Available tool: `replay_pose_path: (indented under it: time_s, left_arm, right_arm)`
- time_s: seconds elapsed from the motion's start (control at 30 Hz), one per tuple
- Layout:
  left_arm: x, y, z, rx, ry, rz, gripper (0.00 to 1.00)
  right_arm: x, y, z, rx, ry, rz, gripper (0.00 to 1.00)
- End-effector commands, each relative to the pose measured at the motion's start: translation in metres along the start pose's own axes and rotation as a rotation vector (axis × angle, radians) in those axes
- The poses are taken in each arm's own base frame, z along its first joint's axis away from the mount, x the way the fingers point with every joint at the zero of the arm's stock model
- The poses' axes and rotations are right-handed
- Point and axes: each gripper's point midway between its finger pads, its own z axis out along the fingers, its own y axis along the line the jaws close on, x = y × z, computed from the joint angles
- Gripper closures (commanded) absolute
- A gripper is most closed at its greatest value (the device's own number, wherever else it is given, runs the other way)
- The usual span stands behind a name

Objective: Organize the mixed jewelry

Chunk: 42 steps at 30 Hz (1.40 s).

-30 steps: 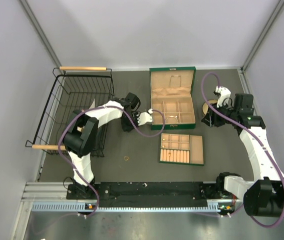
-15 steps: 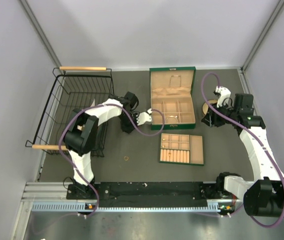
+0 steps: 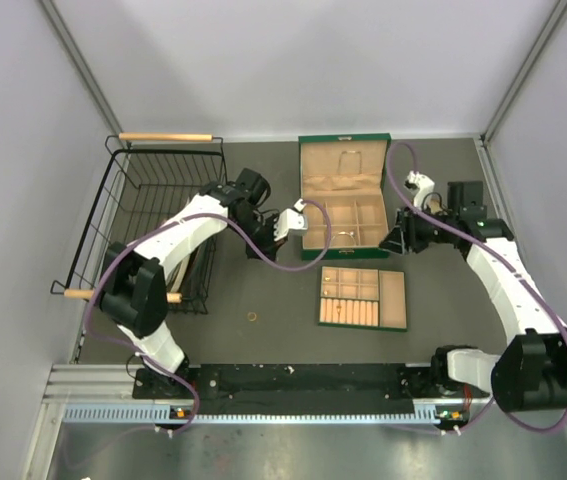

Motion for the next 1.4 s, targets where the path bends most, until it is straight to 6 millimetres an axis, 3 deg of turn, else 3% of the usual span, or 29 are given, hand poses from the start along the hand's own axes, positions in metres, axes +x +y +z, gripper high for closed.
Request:
replay_pose_path:
  time_s: [0.0, 0.23, 0.37, 0.7, 1.37]
  left_arm:
    - [-0.029, -0.025, -0.008, 0.072, -0.113, 0.038, 1.00]
    - [-0.053, -0.031, 0.004, 0.030, -0.123, 0.150, 1.00]
    - [-0.064, -0.023, 0.014, -0.057, -0.117, 0.231, 1.00]
    - [-0.067, -0.011, 0.021, -0.219, -0.076, 0.347, 1.00]
    - [-0.080, -0.018, 0.027, -0.340, -0.044, 0.457, 1.00]
  right_arm:
    - [-0.034, 0.039, 0.006, -0.205, -0.045, -0.032, 0.58]
    - [-0.055, 0.066, 0.032, -0.338, 0.002, 0.032, 0.58]
    - [-0.059, 0.075, 0.056, -0.397, 0.051, 0.073, 0.57]
    - [-0.045, 0.084, 0.107, -0.467, 0.180, 0.162, 0.55]
    - [-0.028, 0.102, 0.144, -0.466, 0.269, 0.165, 0.57]
